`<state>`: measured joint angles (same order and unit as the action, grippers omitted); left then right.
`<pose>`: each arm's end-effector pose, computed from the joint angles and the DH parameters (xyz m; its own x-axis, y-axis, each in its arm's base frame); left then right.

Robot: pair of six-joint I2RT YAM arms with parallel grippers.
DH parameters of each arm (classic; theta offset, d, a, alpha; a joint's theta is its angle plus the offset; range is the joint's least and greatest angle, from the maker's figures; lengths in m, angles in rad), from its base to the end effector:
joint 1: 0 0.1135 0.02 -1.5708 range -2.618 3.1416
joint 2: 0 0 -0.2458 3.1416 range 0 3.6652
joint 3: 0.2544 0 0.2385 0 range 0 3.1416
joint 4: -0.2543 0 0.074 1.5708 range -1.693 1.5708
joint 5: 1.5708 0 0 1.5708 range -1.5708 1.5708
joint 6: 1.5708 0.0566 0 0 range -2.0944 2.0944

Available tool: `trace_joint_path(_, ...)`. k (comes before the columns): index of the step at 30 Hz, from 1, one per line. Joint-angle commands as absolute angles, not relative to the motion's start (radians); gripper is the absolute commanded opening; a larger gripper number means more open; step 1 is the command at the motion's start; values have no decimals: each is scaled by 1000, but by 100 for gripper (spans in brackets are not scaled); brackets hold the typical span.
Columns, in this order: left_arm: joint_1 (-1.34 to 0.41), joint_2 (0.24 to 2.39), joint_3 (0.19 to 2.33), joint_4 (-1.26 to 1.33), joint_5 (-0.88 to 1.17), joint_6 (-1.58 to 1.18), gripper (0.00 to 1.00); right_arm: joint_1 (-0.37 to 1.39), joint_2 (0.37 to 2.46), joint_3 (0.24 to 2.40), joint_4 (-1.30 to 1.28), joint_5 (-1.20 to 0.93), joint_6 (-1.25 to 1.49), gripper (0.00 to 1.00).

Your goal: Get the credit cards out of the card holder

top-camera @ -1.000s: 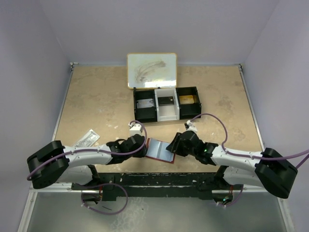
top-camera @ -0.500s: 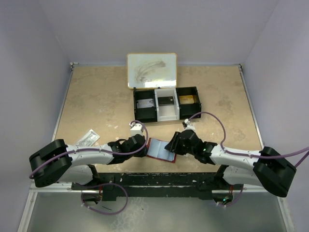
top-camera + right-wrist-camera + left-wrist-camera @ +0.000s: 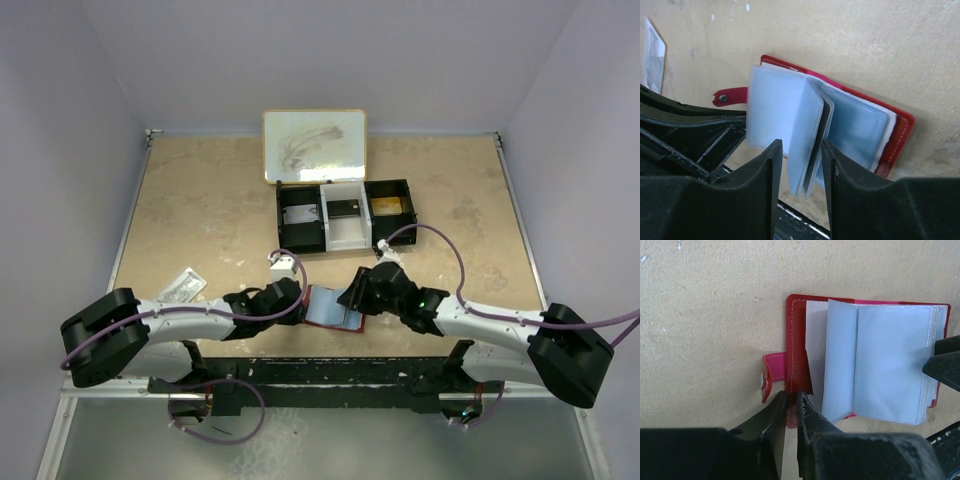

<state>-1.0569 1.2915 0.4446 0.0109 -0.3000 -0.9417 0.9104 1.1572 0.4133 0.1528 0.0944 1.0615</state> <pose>0.1306 -0.1973 0.1216 -0.8085 -0.1391 -0.5718 0.1373 0.9003 -0.4131 0.1514 0.1862 0.1538 -0.8112 0.3726 -0.4507 -0.0615 0.7121 0.6994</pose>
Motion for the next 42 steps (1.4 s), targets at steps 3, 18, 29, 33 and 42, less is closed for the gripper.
trace_joint_path(3,-1071,1303,442,34,-286,-948,10,917,1143,468,148,72,1043,42)
trace_joint_path(18,-1071,1304,443,29,-288,-949,9,917,1182,497,185,9,985,44)
trace_joint_path(29,-1071,1307,443,25,-290,-950,9,917,1207,503,172,20,979,44)
trace_joint_path(33,-1071,1307,444,23,-292,-949,9,917,1184,496,185,16,963,43)
trace_joint_path(42,-1072,1310,451,24,-291,-947,8,917,1241,543,253,-78,888,44)
